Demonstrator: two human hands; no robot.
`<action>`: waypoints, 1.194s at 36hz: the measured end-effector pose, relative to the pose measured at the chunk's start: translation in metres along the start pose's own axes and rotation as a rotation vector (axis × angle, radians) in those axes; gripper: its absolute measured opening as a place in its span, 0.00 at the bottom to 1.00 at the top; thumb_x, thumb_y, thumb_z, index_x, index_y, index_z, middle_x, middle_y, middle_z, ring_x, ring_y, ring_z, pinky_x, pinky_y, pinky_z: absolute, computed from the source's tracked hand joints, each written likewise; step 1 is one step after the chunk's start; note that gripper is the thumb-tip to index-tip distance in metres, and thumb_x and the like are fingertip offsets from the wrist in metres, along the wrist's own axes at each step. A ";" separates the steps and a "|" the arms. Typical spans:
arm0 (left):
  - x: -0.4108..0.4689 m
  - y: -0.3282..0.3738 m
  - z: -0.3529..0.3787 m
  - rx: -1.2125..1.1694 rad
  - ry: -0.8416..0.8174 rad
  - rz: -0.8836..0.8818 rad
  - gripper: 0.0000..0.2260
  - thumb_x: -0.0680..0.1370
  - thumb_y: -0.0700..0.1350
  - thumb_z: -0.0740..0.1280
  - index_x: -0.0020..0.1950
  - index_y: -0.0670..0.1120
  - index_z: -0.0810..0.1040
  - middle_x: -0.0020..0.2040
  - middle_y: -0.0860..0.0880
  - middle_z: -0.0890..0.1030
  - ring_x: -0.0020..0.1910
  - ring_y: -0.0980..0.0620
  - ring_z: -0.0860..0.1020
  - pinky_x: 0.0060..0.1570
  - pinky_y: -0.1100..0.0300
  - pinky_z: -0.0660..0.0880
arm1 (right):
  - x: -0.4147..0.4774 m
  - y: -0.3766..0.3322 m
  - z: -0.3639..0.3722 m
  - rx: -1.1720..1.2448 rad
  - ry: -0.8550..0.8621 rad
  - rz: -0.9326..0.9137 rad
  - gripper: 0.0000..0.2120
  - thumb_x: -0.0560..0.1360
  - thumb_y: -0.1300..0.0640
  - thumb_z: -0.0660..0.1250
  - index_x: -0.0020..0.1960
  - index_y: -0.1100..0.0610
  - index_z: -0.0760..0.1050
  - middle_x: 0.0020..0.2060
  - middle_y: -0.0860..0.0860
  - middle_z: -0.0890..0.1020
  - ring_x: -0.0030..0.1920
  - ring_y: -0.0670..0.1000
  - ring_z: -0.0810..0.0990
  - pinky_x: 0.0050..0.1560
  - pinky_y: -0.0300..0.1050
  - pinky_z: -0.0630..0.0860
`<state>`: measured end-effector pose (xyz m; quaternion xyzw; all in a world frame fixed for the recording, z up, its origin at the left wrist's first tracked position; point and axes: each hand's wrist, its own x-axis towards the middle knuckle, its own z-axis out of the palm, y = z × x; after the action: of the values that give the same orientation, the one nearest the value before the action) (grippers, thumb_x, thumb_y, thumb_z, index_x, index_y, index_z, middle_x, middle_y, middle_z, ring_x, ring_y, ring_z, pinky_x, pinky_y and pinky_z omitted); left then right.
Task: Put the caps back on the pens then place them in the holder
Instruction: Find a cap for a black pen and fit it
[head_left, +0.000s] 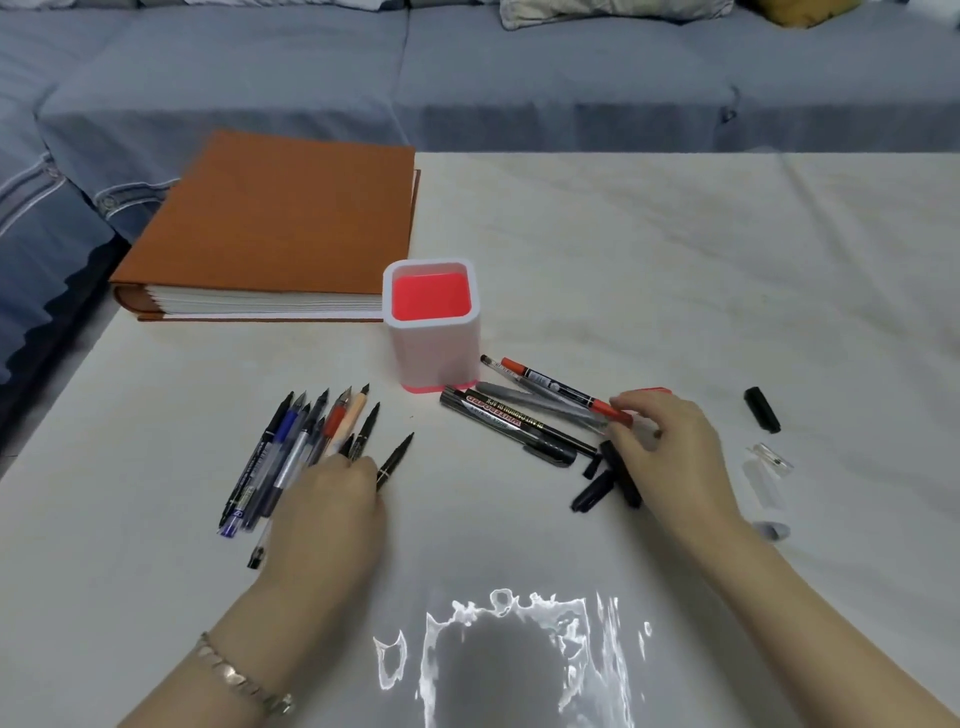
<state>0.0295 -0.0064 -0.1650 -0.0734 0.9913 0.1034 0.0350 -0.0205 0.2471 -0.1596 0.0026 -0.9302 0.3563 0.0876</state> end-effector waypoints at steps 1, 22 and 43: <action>0.000 0.002 0.000 -0.009 -0.007 0.000 0.04 0.74 0.38 0.62 0.39 0.40 0.74 0.41 0.44 0.76 0.41 0.42 0.75 0.32 0.57 0.62 | -0.003 0.005 -0.004 -0.047 0.015 -0.028 0.10 0.70 0.66 0.67 0.49 0.58 0.80 0.45 0.50 0.82 0.51 0.53 0.75 0.51 0.33 0.60; -0.031 0.057 -0.036 -0.648 -0.080 0.275 0.11 0.79 0.44 0.56 0.47 0.62 0.69 0.44 0.59 0.75 0.49 0.64 0.70 0.45 0.75 0.66 | -0.035 -0.012 -0.020 0.386 -0.143 -0.022 0.04 0.70 0.58 0.68 0.39 0.50 0.75 0.32 0.45 0.80 0.35 0.44 0.76 0.38 0.30 0.70; -0.036 0.067 -0.036 -0.658 -0.013 0.417 0.09 0.79 0.49 0.57 0.49 0.51 0.77 0.36 0.55 0.72 0.41 0.56 0.71 0.38 0.69 0.65 | -0.048 -0.053 -0.036 1.094 -0.126 0.331 0.05 0.65 0.63 0.66 0.41 0.60 0.75 0.27 0.55 0.83 0.28 0.47 0.81 0.32 0.34 0.78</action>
<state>0.0530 0.0560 -0.1132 0.1228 0.8985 0.4214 -0.0059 0.0357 0.2288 -0.1066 -0.0769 -0.6019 0.7939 -0.0391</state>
